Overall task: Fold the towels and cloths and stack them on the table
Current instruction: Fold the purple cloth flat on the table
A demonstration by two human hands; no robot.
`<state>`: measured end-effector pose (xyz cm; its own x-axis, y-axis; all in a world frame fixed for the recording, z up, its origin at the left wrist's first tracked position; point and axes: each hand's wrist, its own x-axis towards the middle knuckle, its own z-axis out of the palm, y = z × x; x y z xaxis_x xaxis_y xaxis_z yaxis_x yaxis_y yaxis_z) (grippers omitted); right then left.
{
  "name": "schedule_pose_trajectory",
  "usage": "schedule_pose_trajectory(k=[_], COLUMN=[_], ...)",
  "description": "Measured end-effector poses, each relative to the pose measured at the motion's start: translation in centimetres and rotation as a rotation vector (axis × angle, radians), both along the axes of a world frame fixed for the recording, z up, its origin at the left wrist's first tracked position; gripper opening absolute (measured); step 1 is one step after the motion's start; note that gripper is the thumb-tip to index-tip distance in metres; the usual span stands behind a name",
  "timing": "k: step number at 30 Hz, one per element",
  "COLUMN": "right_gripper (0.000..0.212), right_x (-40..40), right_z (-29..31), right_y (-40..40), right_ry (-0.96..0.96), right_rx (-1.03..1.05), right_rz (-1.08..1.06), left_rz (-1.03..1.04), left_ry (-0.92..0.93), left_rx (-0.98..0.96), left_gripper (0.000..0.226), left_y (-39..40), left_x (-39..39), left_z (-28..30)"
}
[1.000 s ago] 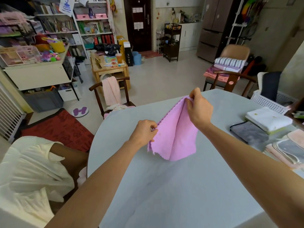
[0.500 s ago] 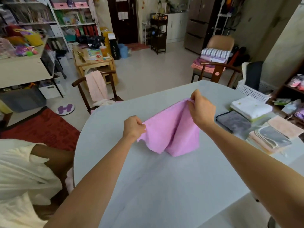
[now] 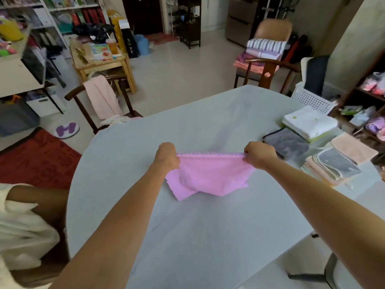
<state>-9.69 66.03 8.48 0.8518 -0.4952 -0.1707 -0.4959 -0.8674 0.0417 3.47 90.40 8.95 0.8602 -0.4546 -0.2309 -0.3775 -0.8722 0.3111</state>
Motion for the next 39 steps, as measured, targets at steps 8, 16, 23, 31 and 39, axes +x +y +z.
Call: schedule_pose_trajectory(k=[8, 16, 23, 31, 39], right_gripper=[0.028, 0.029, 0.029, 0.033, 0.026], right_x=[5.2, 6.7, 1.8, -6.9, -15.2], right_z=[0.3, 3.9, 1.0, -7.3, -11.5], right_y=[-3.1, -6.4, -4.8, 0.8, 6.9], right_ry=[-0.182, -0.388, -0.249, 0.084, 0.466], right_rx=[-0.137, -0.3, -0.233, 0.109, 0.26], right_rz=[-0.072, -0.026, 0.147, 0.059, 0.1], left_rz=[0.16, 0.156, 0.019, -0.222, -0.353], left_ry=[-0.355, -0.501, -0.418, -0.054, 0.316], left_rx=[-0.11, -0.155, 0.067, 0.279, 0.565], left_gripper=[0.039, 0.037, 0.044, 0.029, 0.032], left_y=[-7.2, -9.5, -5.9, 1.3, 7.5], left_x=[2.6, 3.9, 1.1, -5.6, -13.6], left_z=[1.3, 6.2, 3.4, -7.2, -11.2])
